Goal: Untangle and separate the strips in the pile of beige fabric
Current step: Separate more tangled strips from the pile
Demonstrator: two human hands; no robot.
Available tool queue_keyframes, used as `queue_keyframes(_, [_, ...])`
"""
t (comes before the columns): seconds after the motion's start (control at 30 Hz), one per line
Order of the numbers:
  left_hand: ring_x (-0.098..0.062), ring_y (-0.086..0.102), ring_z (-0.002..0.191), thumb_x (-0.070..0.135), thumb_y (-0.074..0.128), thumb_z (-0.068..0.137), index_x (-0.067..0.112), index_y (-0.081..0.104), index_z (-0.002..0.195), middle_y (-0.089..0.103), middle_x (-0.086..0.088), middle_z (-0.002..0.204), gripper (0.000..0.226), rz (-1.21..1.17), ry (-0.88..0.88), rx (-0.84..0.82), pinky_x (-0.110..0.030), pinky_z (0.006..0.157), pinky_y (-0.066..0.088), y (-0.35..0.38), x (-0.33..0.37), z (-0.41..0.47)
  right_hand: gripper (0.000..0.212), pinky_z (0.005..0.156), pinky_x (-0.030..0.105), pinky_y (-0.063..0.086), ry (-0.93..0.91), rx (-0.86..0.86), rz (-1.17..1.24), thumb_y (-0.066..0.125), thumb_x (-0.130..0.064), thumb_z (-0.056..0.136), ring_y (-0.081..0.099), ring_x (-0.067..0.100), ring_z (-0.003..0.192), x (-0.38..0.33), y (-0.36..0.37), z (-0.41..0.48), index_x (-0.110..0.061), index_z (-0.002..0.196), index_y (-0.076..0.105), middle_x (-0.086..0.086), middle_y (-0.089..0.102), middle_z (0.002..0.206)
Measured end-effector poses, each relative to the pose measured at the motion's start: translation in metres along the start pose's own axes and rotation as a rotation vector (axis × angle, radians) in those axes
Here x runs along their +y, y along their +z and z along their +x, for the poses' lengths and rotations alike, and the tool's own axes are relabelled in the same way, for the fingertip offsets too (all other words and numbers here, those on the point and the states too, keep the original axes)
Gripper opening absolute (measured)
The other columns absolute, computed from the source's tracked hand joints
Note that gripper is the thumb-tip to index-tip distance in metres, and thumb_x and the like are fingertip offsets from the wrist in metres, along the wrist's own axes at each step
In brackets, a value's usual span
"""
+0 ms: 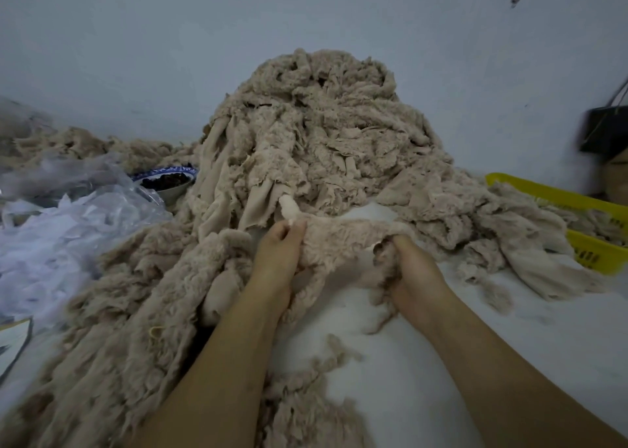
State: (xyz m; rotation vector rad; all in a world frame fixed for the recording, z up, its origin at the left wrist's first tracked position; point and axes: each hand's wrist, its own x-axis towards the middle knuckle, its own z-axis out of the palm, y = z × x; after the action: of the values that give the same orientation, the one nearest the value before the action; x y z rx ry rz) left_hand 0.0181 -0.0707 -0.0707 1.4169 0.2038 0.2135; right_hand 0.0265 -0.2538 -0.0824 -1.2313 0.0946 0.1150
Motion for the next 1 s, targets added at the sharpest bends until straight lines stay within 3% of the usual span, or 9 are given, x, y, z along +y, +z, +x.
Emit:
queue_keyframes(0.13, [-0.009,0.059,0.055,0.043,0.053,0.099,0.014,0.065,0.084,0.066,0.002,0.063,0.035,0.059,-0.045,0.011,-0.023,0.053,0.046,-0.003,0.004,-0.001,0.043,0.033,0.021,0.022,-0.028,0.049,0.181,0.042,-0.014,0.1,0.023,0.009,0.038,-0.007,-0.004,0.002,-0.019,0.057,0.039,-0.001,0.033,0.055])
queue_keyframes(0.23, [-0.008,0.066,0.069,0.071,0.05,0.088,0.024,0.07,0.079,0.071,0.008,0.07,0.053,0.429,-0.073,-0.262,-0.022,0.066,0.049,0.003,0.001,-0.013,0.056,0.034,0.018,0.034,-0.011,0.015,0.249,0.041,-0.022,0.104,0.046,0.009,0.035,-0.006,0.001,-0.002,-0.019,0.051,0.058,-0.001,0.052,0.051])
queue_keyframes(0.3, [-0.002,0.059,0.059,0.066,0.058,0.087,0.03,0.069,0.065,0.065,0.015,0.06,0.044,0.569,-0.002,-0.424,-0.013,0.058,0.046,0.007,0.0,-0.02,0.045,0.051,0.024,0.055,0.01,-0.02,0.303,0.039,-0.03,0.105,0.073,0.016,0.067,-0.006,0.002,-0.004,-0.013,0.084,0.075,0.006,0.076,0.079])
queue_keyframes(0.37, [-0.002,0.047,0.045,0.05,0.068,0.088,0.029,0.069,0.058,0.057,0.014,0.052,0.037,0.513,0.011,-0.438,-0.012,0.046,0.037,0.007,0.0,-0.019,0.042,0.058,0.029,0.059,0.032,-0.005,0.347,0.038,-0.034,0.105,0.075,0.02,0.083,-0.009,0.001,-0.003,-0.009,0.104,0.072,0.009,0.077,0.097])
queue_keyframes(0.57, [-0.024,0.058,0.07,0.019,0.06,0.091,0.016,0.052,0.079,0.056,-0.002,0.073,0.015,0.874,0.159,-0.041,-0.03,0.058,0.042,0.005,-0.003,-0.002,0.038,0.06,0.03,0.059,0.006,0.062,0.532,0.037,-0.024,0.105,0.075,0.022,0.081,-0.012,0.002,-0.001,-0.007,0.104,0.071,0.011,0.077,0.094])
queue_keyframes(0.67, [-0.024,0.057,0.064,0.013,0.059,0.086,0.018,0.055,0.074,0.059,-0.001,0.069,0.013,0.723,0.272,0.202,-0.031,0.052,0.043,-0.002,-0.004,-0.005,0.038,0.067,0.034,0.061,0.01,0.052,0.543,0.037,-0.026,0.105,0.074,0.025,0.092,-0.015,-0.001,0.001,-0.008,0.112,0.07,0.012,0.075,0.106])
queue_keyframes(0.77, [-0.021,0.062,0.082,0.007,0.061,0.083,0.027,0.059,0.088,0.062,0.003,0.097,0.02,0.573,0.371,0.329,-0.042,0.068,0.056,-0.004,-0.001,-0.006,0.039,0.06,0.031,0.06,0.015,0.049,0.55,0.039,-0.027,0.104,0.075,0.025,0.082,-0.016,-0.005,0.0,-0.01,0.097,0.074,0.011,0.077,0.099])
queue_keyframes(0.9, [-0.018,0.062,0.077,0.01,0.059,0.089,0.026,0.065,0.096,0.067,0.005,0.091,0.018,0.569,0.388,0.096,-0.03,0.061,0.05,0.007,-0.002,-0.011,0.036,0.072,0.033,0.061,-0.012,0.072,0.502,0.041,-0.031,0.103,0.075,0.022,0.089,-0.012,-0.006,0.001,-0.014,0.103,0.073,0.007,0.077,0.102])
queue_keyframes(1.0, [0.003,0.059,0.064,0.023,0.062,0.092,0.036,0.07,0.097,0.064,0.021,0.072,0.016,0.637,0.319,-0.257,-0.007,0.051,0.041,0.025,-0.014,-0.026,0.038,0.06,0.028,0.06,-0.042,0.046,0.357,0.041,-0.022,0.101,0.073,0.021,0.073,-0.013,-0.005,-0.002,-0.011,0.084,0.074,0.008,0.075,0.082])
